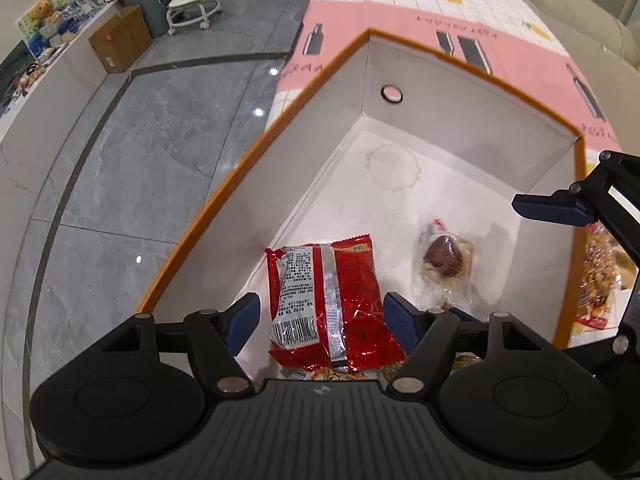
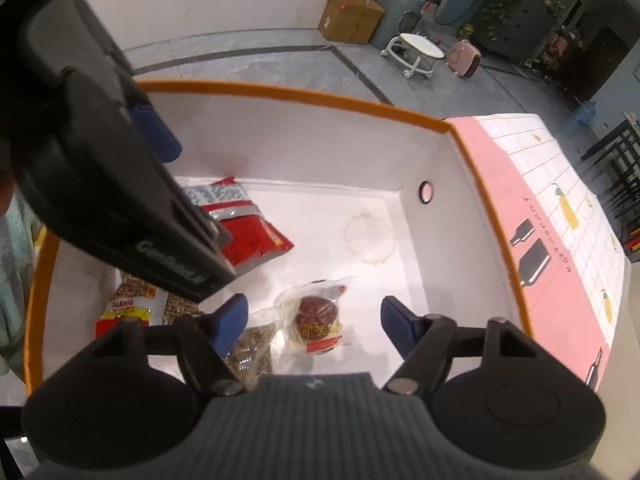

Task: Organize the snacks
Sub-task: 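Carry both snacks into the orange box and open both tools to release, then move both tools back to the remaining snacks on the table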

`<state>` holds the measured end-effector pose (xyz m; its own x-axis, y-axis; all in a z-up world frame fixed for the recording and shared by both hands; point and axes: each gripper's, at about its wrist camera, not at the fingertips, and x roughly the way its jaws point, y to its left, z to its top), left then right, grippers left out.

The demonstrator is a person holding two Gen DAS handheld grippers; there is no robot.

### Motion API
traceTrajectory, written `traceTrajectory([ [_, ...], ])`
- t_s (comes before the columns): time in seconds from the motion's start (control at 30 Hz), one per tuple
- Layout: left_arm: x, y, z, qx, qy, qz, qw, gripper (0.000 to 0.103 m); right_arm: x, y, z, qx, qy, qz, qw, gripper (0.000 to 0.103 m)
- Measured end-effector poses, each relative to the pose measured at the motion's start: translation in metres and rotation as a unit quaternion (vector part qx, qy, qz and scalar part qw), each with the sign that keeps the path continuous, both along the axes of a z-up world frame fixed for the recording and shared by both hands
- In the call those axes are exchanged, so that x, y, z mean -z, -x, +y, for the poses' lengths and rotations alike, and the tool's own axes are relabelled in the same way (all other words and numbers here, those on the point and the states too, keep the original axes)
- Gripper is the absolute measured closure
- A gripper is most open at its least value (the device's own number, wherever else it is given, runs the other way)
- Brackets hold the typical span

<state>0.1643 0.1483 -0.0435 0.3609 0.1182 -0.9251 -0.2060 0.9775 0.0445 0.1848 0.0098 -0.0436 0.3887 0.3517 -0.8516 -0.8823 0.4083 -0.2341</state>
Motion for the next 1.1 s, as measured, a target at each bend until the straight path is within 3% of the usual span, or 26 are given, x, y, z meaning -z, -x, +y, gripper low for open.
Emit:
traceTrajectory([
  [0.27, -0.035, 0.029, -0.008, -0.03, -0.019, -0.077, 0.9964, 0.02, -0.033, 0.016, -0.022, 0.032, -0.076, -0.021, 0.996, 0.029],
  [0.57, -0.071, 0.064, -0.031, -0.044, -0.061, -0.163, 0.9837, 0.02, -0.07, 0.049, -0.065, 0.065, -0.179, -0.066, 0.98, 0.026],
  [0.67, -0.075, 0.075, -0.04, -0.049, -0.071, -0.176, 0.9807, 0.02, -0.076, 0.061, -0.082, 0.083, -0.193, -0.086, 0.974, 0.026],
  [0.8, -0.073, 0.092, -0.055, -0.048, -0.051, -0.184, 0.9804, 0.02, -0.075, 0.073, -0.108, 0.11, -0.214, -0.088, 0.967, 0.026],
  [1.1, -0.058, 0.111, -0.107, 0.028, -0.027, -0.17, 0.9846, 0.02, -0.058, 0.097, -0.161, 0.178, -0.218, -0.079, 0.956, 0.026],
])
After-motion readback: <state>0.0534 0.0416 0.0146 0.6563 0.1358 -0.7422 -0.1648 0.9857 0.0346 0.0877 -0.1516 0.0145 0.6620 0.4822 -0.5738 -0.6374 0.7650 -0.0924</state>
